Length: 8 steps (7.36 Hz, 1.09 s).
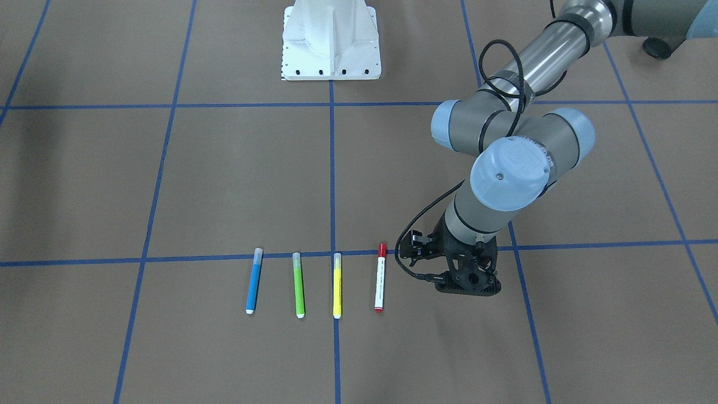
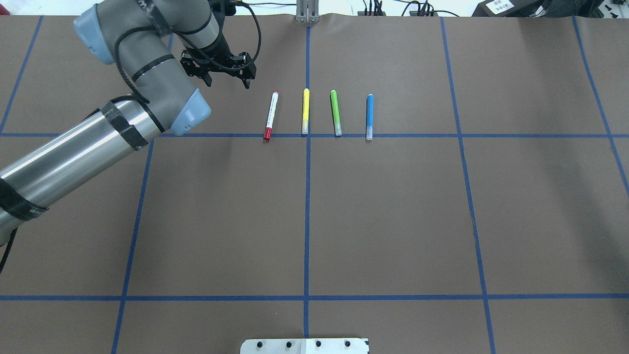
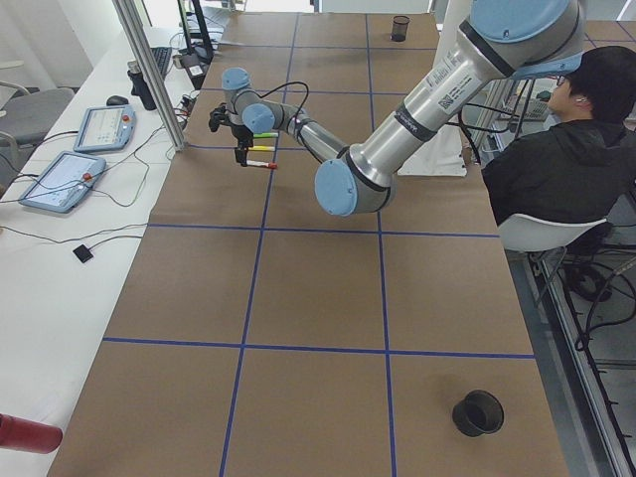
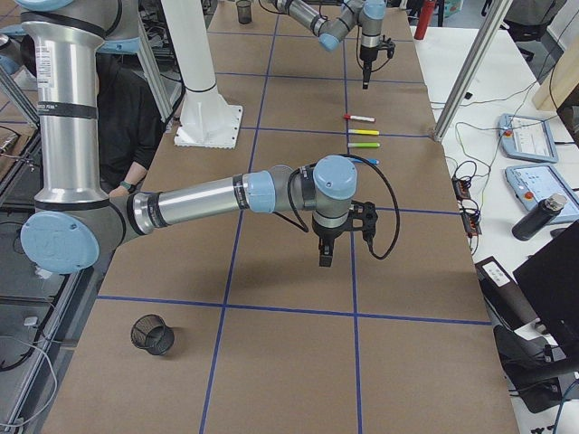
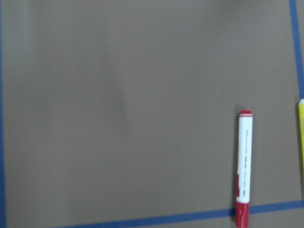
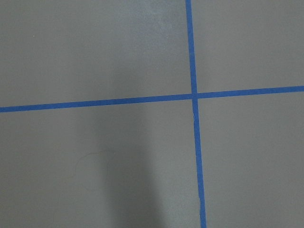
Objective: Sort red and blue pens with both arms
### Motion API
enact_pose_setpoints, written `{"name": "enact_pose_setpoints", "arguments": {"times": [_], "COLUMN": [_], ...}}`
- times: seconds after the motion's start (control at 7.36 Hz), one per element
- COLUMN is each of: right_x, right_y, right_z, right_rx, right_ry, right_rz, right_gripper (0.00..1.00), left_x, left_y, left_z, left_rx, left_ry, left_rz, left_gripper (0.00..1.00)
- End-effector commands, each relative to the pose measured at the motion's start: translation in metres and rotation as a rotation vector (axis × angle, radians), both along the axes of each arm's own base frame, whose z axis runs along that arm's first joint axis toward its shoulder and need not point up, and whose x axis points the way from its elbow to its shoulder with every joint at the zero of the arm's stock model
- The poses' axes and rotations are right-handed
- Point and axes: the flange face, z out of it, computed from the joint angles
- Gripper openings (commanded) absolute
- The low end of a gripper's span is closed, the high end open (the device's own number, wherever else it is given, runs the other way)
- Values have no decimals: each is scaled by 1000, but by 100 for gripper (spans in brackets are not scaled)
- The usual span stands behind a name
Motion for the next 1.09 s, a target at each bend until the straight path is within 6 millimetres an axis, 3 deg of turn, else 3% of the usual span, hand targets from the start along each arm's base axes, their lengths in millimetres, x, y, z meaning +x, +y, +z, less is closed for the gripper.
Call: {"name": "enact_pose_setpoints", "arguments": {"times": [0.0, 0.27, 0.95], "right_x": [-3, -3, -4], "right_y": [-1, -2, -2], "right_z": [-2, -3, -6], "right_rx": [0, 2, 2], "right_ry": [-9, -11, -35], "right_rz": [-2, -2, -5], "right_gripper": [100, 100, 100], "left_x": [47, 83, 108], "left_y": [17, 37, 41], "left_z": [-8, -4, 13], "left_rx": [19, 71, 75], "left_ry": [1, -21, -4], "left_rz": [51, 47, 57], "left_gripper": [97, 97, 71]}}
